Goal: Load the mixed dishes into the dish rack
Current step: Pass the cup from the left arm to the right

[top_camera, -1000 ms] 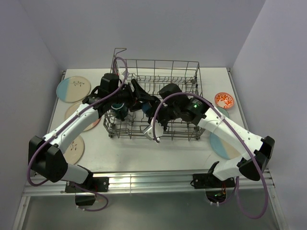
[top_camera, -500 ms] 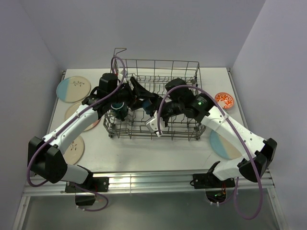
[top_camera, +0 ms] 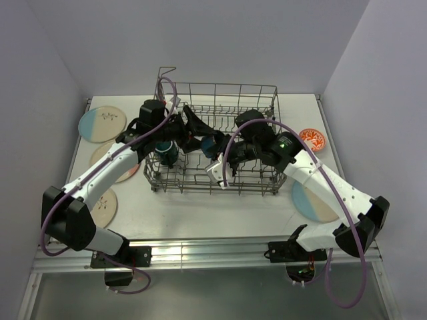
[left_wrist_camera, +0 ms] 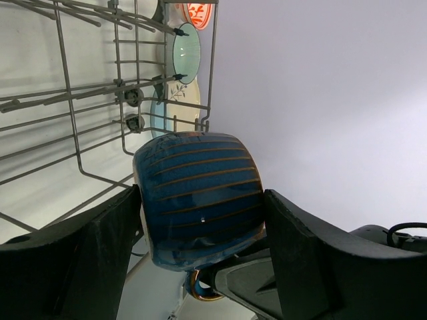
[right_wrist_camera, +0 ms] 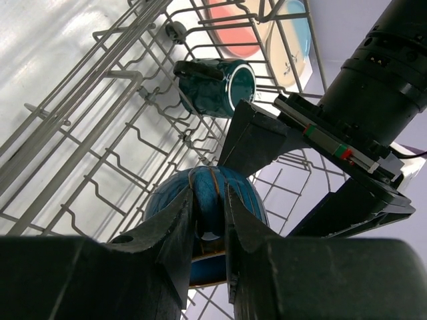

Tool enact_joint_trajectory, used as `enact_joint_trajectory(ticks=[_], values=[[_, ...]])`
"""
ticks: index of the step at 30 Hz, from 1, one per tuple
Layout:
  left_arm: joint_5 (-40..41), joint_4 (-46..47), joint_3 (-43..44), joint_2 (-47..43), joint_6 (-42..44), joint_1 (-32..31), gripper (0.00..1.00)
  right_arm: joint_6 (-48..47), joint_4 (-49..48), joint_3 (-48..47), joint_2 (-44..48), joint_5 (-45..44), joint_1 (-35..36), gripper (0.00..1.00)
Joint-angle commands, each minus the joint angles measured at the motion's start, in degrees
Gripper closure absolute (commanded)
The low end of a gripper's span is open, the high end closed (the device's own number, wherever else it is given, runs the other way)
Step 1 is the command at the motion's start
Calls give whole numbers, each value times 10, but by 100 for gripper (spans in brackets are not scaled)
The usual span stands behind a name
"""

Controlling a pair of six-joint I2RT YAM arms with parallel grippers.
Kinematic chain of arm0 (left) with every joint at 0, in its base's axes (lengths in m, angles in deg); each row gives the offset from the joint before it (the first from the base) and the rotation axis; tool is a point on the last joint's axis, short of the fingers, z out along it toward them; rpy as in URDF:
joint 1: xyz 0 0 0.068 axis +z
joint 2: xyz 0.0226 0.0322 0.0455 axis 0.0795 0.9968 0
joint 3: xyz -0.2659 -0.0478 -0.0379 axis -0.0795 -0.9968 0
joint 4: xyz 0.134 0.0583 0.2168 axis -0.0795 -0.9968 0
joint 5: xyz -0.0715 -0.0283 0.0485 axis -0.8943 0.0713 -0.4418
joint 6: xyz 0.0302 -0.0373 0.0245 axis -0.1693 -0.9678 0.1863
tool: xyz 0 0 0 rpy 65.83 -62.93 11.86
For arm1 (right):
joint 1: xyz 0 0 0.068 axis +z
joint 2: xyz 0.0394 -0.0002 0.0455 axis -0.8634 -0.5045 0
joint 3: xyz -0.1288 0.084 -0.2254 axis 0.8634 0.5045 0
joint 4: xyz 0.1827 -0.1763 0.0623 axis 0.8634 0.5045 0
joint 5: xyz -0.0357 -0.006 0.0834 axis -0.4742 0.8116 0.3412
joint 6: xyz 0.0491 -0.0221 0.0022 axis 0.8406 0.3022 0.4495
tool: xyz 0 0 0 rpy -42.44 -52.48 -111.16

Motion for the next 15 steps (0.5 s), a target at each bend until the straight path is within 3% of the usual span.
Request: enact_joint_trajectory(ticks=[1,5,15], values=[[-7,39,43,-10,18,18,22,23,-2,-1,16,-7,-14,100],[2,37,56,-9,22,29,15,26,-4,2,17,-5,-18,100],[23,-8,106,6,69,41,12,74,-26,4,19,15,-41,100]])
